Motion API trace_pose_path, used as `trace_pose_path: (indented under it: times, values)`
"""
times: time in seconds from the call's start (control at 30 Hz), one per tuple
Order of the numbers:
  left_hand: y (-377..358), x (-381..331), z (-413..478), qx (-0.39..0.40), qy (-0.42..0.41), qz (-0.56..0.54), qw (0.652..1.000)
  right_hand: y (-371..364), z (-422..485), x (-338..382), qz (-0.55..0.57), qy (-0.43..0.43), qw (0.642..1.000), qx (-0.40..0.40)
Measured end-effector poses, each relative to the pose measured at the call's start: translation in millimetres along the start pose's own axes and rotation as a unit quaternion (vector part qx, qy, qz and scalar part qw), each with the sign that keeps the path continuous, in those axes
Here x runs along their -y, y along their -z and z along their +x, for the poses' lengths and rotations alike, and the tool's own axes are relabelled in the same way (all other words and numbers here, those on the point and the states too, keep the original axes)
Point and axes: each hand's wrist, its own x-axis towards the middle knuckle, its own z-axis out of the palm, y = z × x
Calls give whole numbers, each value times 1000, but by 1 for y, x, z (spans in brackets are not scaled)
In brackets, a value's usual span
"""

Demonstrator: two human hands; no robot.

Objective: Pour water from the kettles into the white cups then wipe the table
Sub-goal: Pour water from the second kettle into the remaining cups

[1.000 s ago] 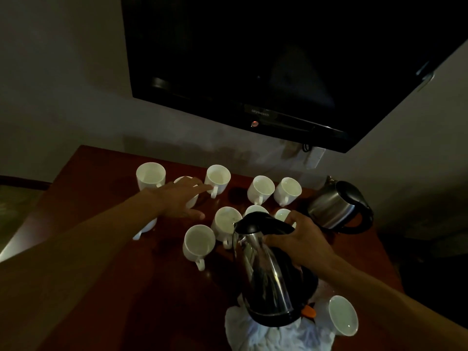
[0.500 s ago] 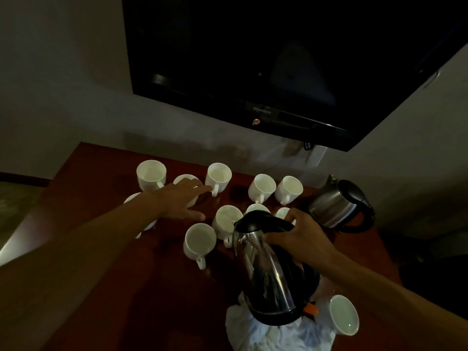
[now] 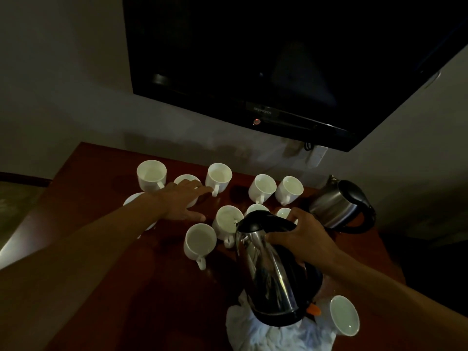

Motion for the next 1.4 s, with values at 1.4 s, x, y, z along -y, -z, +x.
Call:
trace_pose_path:
  times: [1.4]
  values:
    - [11,-12,3,-31,-33,2,999,5,-23,-27,186,-16,980,-64]
